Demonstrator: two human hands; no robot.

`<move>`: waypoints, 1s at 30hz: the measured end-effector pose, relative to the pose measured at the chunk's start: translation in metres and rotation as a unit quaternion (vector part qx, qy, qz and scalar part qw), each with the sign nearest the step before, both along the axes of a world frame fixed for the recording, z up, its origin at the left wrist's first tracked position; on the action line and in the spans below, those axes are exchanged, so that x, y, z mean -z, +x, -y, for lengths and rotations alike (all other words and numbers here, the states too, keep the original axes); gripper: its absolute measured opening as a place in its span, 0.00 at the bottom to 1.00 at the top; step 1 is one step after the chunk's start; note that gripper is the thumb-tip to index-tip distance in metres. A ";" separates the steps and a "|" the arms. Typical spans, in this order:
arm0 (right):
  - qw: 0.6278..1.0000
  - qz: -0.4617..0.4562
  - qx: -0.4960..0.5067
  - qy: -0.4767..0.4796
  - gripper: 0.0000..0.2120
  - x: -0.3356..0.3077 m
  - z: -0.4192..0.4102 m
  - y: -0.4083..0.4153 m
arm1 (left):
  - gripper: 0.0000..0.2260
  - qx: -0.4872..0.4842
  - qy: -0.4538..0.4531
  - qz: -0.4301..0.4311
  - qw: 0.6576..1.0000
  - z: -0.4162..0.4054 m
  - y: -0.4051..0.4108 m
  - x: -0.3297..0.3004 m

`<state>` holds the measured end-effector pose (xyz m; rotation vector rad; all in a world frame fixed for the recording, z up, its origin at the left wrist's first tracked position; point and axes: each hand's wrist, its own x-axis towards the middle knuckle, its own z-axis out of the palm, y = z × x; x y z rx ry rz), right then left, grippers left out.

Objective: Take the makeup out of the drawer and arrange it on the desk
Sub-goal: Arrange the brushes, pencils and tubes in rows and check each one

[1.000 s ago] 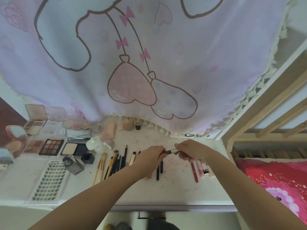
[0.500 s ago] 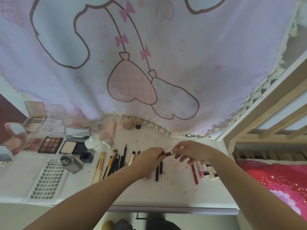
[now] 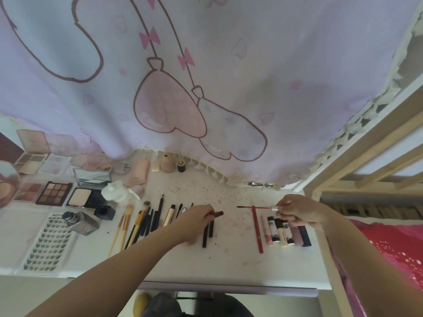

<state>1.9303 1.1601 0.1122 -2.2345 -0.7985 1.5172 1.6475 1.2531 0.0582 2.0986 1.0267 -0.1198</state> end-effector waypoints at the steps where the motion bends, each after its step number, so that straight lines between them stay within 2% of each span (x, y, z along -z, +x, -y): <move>1: 0.999 -0.013 0.031 0.008 0.05 -0.001 0.006 0.008 | 0.09 -0.031 -0.013 0.010 0.999 -0.003 -0.002 0.001; 5: 0.992 -0.066 0.097 0.039 0.05 0.005 0.021 -0.002 | 0.05 -0.175 -0.123 0.099 0.972 -0.006 0.011 0.000; 7: 0.985 -0.094 0.140 0.047 0.04 0.019 0.024 -0.028 | 0.04 -0.177 -0.125 0.080 0.973 -0.001 0.029 0.003; 9: 0.987 -0.058 0.141 0.058 0.06 0.039 0.026 -0.061 | 0.08 -0.151 -0.059 0.014 0.987 0.004 0.044 0.009; 11: 0.993 0.043 0.080 0.071 0.15 0.062 0.031 -0.093 | 0.15 -0.115 0.049 -0.076 0.989 0.008 0.052 0.018; 13: 0.986 0.152 0.007 0.070 0.13 0.077 0.036 -0.118 | 0.18 -0.089 0.131 -0.143 0.977 0.008 0.055 0.025; 16: 0.961 0.261 -0.082 0.038 0.13 0.086 0.037 -0.138 | 0.20 -0.071 0.175 -0.177 0.966 0.007 0.055 0.032; 21: 0.934 0.305 -0.185 0.032 0.11 0.093 0.022 -0.161 | 0.20 -0.028 0.213 -0.222 0.951 0.005 0.049 0.038; 25: 0.912 0.329 -0.246 0.017 0.11 0.096 0.011 -0.171 | 0.20 -0.021 0.219 -0.227 0.949 0.003 0.044 0.037; 28: 0.909 0.325 -0.258 0.036 0.13 0.087 0.008 -0.160 | 0.20 -0.033 0.223 -0.218 0.950 0.000 0.040 0.033; 30: 0.911 0.345 -0.217 0.058 0.15 0.077 0.001 -0.133 | 0.19 -0.041 0.239 -0.194 0.951 -0.002 0.042 0.029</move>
